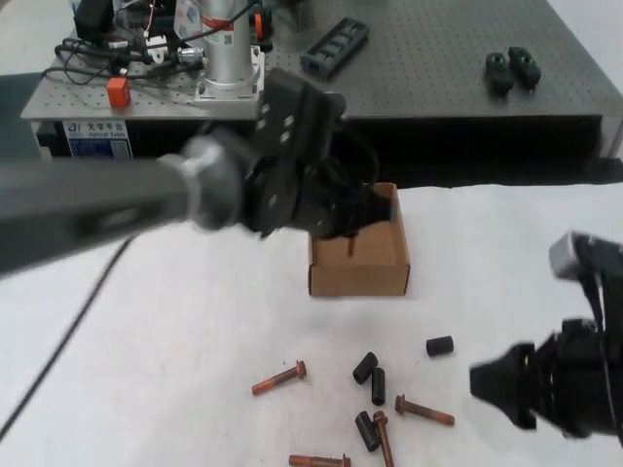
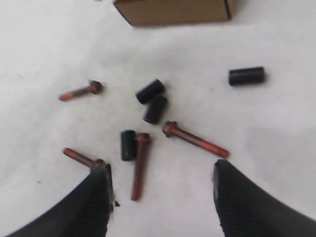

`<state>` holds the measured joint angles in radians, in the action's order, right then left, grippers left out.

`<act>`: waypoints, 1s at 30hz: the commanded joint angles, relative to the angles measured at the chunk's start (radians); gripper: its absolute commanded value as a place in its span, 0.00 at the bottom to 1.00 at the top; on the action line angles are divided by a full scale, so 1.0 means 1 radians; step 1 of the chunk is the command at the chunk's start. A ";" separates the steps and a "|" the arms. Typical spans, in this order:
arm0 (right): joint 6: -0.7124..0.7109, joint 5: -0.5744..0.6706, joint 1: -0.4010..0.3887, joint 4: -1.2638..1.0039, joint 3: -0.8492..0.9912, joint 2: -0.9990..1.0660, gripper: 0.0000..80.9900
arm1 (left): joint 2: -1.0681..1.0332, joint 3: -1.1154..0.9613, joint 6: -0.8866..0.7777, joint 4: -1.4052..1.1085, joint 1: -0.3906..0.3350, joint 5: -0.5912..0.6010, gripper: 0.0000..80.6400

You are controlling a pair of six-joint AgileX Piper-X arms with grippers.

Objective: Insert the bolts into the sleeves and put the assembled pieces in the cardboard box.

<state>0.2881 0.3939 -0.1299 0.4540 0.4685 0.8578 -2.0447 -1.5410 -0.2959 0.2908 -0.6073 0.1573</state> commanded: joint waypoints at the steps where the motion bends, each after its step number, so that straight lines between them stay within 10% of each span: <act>1: -0.117 -0.211 -0.001 0.162 0.002 0.025 0.55 | -0.027 -0.052 0.008 0.027 0.002 0.012 0.01; 10: -0.219 -0.284 -0.001 0.185 0.004 0.127 0.55 | -0.298 -0.436 -0.159 0.185 0.001 0.164 0.07; 17: -0.391 -0.291 -0.013 0.168 0.092 0.338 0.55 | -0.322 -0.453 -0.205 0.188 0.006 0.169 0.33; 24: -0.550 -0.362 -0.128 0.222 0.313 0.611 0.55 | -0.283 -0.453 -0.195 0.329 0.020 0.187 0.36; 30: -0.606 -0.441 -0.212 0.329 0.469 0.820 0.55 | -0.138 -0.440 -0.027 0.510 0.047 0.005 0.36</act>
<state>-0.2560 0.0243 -0.2751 0.7015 0.8234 1.5245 -2.3173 -1.9807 -0.4384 0.6919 -0.5806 0.3175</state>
